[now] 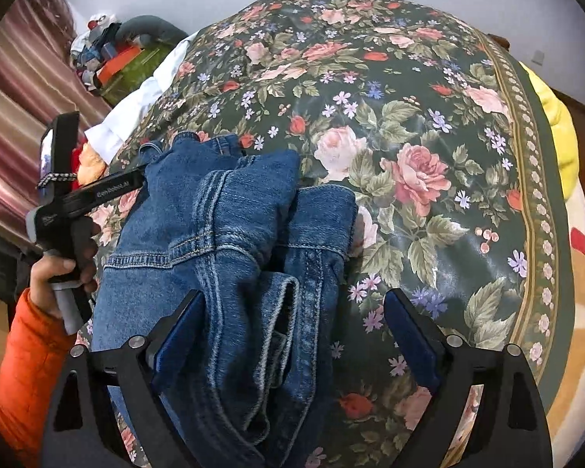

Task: Fold large clothes

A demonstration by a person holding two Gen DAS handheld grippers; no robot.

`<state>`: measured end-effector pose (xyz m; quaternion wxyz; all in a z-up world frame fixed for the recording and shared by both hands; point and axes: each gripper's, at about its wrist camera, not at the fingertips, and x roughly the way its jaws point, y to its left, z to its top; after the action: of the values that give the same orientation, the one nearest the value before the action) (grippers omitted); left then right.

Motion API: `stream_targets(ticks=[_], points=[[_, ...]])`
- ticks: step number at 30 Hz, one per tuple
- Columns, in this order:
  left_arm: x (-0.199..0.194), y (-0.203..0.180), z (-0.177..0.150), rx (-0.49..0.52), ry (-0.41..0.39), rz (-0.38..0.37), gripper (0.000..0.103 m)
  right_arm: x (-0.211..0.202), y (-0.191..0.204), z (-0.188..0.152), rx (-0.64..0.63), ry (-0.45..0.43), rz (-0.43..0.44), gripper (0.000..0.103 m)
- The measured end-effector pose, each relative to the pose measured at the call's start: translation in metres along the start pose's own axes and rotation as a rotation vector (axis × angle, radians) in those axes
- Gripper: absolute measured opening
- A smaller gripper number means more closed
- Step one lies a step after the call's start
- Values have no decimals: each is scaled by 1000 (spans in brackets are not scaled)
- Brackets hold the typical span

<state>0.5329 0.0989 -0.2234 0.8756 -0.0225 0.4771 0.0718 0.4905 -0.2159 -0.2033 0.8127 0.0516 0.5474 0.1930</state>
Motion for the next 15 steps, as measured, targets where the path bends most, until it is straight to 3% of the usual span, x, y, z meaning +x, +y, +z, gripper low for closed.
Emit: stream_targets(ticks=[2,8,11,15], points=[[-10,3,-2,5,-9,-2,88,-4,2,0,-10,-2,-8,91],[-63,18,-28,68,-20,-129,88,-11,12,0,-43,-1,47,92],[-70,29,-55,24,62,-253,89,-2,13,-1,-39,34,65,92],[-54,41,-84,-91,193,-364,89,17,3,-2,29,107,120,94]])
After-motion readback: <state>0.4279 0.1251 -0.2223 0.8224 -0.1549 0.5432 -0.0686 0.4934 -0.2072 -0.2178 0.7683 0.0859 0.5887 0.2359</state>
